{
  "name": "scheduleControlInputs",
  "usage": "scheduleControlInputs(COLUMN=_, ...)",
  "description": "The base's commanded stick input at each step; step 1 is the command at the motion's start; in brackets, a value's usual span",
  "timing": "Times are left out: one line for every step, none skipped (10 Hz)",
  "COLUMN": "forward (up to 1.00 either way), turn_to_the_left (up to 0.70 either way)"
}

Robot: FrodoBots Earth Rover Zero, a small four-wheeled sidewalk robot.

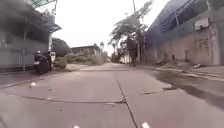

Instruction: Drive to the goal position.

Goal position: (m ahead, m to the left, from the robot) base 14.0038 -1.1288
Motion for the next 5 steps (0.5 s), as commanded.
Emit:
scheduleControlInputs(forward=0.85, turn_to_the_left=0.01)
scheduleControlInputs(forward=0.85, turn_to_the_left=0.01)
scheduleControlInputs(forward=0.85, turn_to_the_left=0.01)
scheduleControlInputs(forward=0.85, turn_to_the_left=0.01)
scheduleControlInputs(forward=0.85, turn_to_the_left=0.01)
